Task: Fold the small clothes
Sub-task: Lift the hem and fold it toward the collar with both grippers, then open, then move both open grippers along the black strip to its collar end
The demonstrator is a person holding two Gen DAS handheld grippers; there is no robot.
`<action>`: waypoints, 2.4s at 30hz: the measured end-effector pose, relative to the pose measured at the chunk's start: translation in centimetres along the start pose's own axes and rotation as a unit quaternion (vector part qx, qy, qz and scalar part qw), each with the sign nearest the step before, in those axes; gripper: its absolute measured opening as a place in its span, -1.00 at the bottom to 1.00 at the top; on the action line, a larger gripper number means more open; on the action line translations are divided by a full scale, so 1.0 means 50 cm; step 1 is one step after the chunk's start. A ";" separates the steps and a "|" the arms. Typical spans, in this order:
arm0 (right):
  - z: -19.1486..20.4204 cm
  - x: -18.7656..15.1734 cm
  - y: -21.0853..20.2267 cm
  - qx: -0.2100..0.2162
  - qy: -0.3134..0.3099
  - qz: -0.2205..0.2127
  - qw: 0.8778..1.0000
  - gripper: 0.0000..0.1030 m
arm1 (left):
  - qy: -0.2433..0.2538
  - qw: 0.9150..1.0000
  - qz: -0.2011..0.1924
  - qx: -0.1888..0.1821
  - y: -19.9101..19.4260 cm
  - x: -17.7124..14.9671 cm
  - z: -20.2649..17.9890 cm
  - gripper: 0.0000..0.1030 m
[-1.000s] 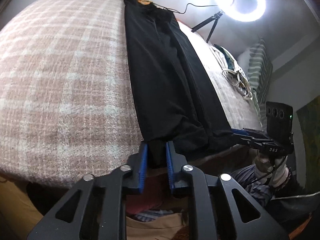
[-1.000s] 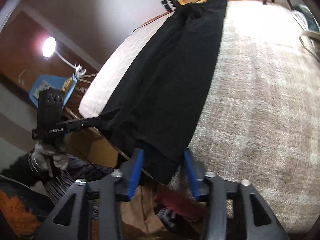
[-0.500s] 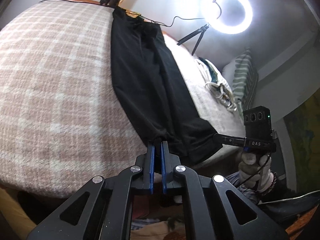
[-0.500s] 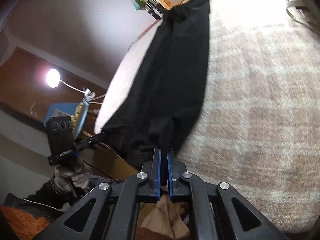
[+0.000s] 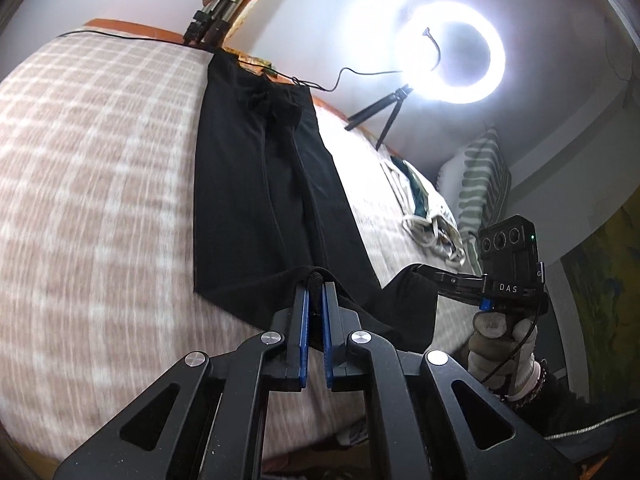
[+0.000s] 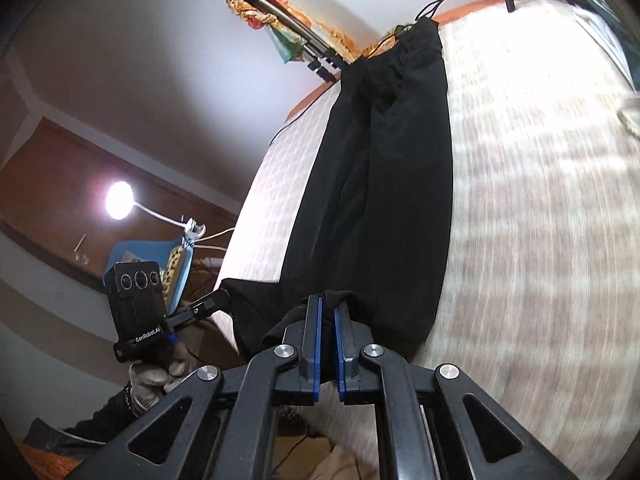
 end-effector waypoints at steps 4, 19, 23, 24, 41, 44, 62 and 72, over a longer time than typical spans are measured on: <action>-0.015 0.036 0.014 -0.009 0.006 0.003 1.000 -0.94 | -0.002 1.000 -0.005 0.011 0.021 0.035 0.015 -0.92; -0.123 0.128 0.083 -0.058 0.093 0.001 0.994 -0.94 | -0.040 0.998 -0.004 0.058 0.101 0.121 0.109 -0.92; -0.139 0.135 0.095 -0.072 0.101 0.000 0.992 -0.94 | -0.038 0.997 0.003 0.068 0.115 0.124 0.124 -0.92; -0.143 0.136 0.096 -0.076 0.102 -0.001 0.992 -0.94 | -0.039 0.997 0.004 0.071 0.116 0.126 0.128 -0.92; -0.031 0.108 0.054 -0.083 -0.100 0.014 0.991 -0.53 | 0.035 0.998 0.001 0.059 0.065 0.101 0.062 -0.54; -0.014 0.074 0.091 -0.078 -0.133 0.055 0.987 -0.61 | 0.036 0.998 0.045 0.039 0.096 0.057 0.047 -0.54; -0.061 0.138 0.161 -0.136 -0.106 0.039 0.984 -0.64 | 0.021 0.995 0.040 0.088 0.170 0.113 0.076 -0.54; -0.105 0.174 0.130 -0.190 -0.078 0.002 0.979 -0.64 | 0.027 0.990 -0.003 0.139 0.145 0.159 0.111 -0.54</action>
Point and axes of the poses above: each gripper's, at about its wrist camera, not at the fingertips, and y roughly the way its jaws point, z to its left, x to its top, the point moved 7 cm from there along y, roughly the way its jaws point, and after that the axes turned 2 degrees about -y, right-handed, at the moved point
